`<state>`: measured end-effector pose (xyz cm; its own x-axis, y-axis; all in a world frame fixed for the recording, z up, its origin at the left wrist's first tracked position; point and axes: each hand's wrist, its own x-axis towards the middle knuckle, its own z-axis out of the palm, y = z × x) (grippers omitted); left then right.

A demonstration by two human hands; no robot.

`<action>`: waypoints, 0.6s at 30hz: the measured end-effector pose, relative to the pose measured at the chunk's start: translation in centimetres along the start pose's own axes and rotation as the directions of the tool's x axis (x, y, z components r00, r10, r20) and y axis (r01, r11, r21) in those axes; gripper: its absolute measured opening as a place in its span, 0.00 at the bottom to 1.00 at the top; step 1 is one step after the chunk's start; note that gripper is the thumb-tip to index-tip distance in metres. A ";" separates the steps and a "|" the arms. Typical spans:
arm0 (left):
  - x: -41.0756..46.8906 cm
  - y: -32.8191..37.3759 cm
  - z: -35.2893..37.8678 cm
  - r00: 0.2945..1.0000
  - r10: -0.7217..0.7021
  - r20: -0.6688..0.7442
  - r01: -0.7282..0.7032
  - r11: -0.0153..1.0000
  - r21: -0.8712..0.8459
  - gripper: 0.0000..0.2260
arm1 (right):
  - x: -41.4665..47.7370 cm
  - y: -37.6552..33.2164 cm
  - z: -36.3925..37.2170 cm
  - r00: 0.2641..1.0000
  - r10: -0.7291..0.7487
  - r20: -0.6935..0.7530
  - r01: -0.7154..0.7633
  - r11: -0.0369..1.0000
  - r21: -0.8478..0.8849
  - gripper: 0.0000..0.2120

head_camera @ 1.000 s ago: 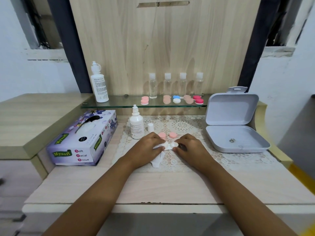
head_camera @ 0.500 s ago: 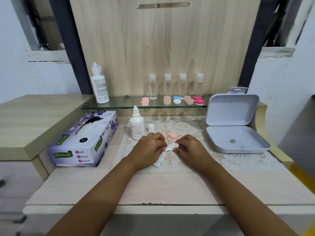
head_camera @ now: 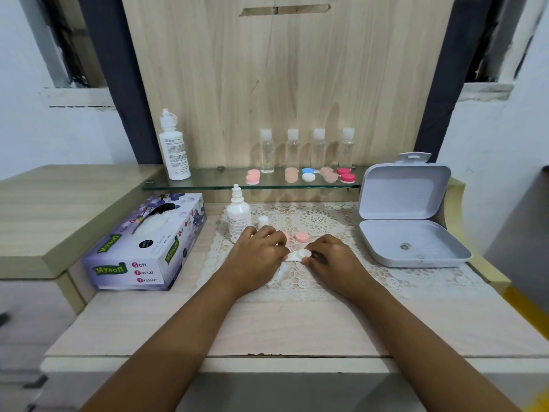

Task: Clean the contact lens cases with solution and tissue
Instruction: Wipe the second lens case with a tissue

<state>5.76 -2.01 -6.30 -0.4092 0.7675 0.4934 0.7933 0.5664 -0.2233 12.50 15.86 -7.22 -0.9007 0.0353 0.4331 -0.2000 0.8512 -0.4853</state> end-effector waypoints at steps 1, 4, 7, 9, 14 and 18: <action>0.0 0.1 -0.1 1.000 -0.006 0.011 0.006 1.000 -0.013 0.11 | 0.0 0.0 0.0 1.000 0.001 0.001 -0.001 1.000 0.001 0.09; 0.1 0.2 0.1 0.999 -0.033 -0.021 0.032 0.996 -0.079 0.13 | 0.0 0.1 0.0 1.000 0.003 0.004 -0.003 1.000 -0.002 0.09; 0.2 0.2 0.5 0.995 -0.100 0.015 0.101 0.963 -0.250 0.08 | 0.1 0.1 0.0 1.000 0.004 0.009 -0.004 1.000 -0.005 0.09; 0.1 0.1 1.0 0.985 -0.161 0.062 0.173 0.920 -0.351 0.08 | 0.1 0.2 0.1 1.000 0.003 0.015 -0.003 1.000 -0.007 0.10; 0.0 -0.2 1.4 0.982 -0.178 0.056 0.185 0.898 -0.399 0.09 | 0.1 0.2 0.1 1.000 -0.001 0.015 0.001 1.000 -0.003 0.10; -0.1 0.0 0.6 0.997 -0.073 0.004 0.073 0.983 -0.166 0.14 | 0.1 0.2 0.0 1.000 0.004 0.016 -0.004 1.000 -0.006 0.10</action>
<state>5.48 -1.89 -6.84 -0.4678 0.7252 0.5052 0.8253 0.5629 -0.0438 12.38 16.04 -7.25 -0.9075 0.0304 0.4189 -0.1942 0.8541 -0.4826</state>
